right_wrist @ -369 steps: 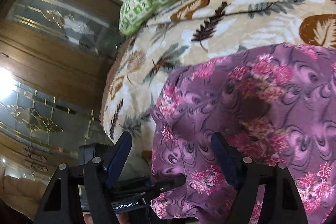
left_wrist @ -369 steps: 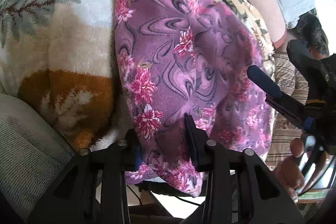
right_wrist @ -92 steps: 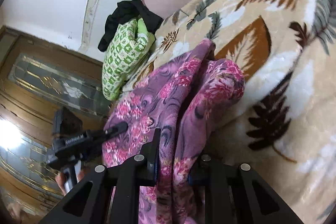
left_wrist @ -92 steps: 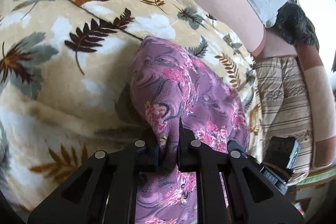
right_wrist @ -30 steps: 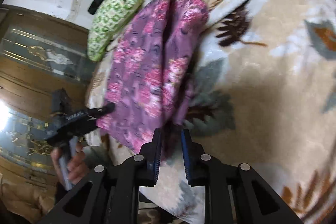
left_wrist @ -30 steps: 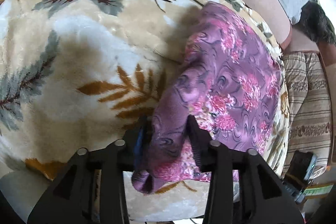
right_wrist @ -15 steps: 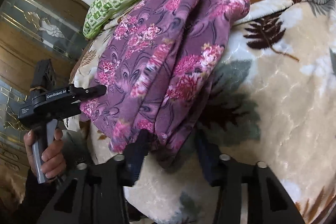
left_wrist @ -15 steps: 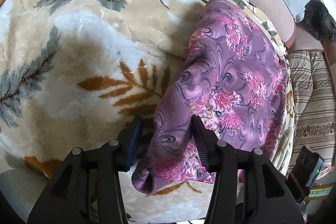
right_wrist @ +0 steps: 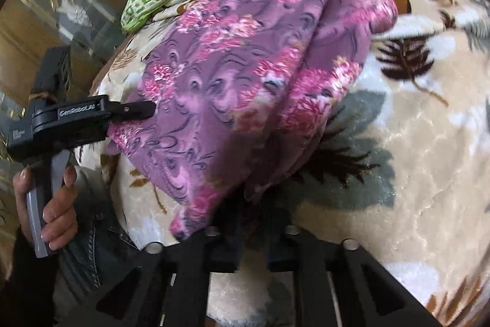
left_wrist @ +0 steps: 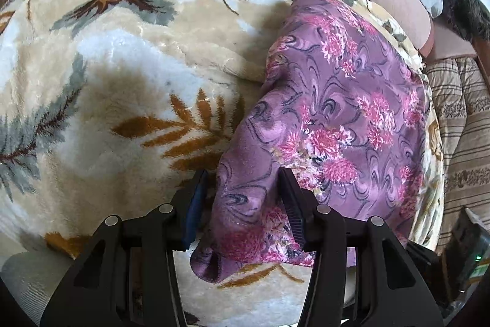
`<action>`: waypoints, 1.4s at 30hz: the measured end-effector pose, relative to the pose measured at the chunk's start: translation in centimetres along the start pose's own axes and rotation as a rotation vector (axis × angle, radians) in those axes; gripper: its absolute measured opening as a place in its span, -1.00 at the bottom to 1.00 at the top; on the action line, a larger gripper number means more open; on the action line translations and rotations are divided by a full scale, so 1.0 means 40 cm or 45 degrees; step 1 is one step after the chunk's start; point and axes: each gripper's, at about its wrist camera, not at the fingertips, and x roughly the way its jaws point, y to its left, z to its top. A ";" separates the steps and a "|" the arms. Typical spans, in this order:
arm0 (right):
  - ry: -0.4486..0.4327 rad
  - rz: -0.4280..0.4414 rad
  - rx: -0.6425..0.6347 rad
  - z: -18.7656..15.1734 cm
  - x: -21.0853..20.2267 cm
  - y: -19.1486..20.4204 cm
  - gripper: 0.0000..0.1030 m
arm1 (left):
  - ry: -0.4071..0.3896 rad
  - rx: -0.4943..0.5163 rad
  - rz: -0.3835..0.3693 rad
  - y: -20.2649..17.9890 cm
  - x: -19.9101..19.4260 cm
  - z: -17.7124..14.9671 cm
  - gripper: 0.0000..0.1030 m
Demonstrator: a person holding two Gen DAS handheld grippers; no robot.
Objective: Fold small clothes
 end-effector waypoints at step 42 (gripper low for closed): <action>-0.134 0.103 0.387 -0.016 -0.067 -0.060 0.30 | -0.105 0.267 0.113 -0.087 -0.026 -0.069 -0.15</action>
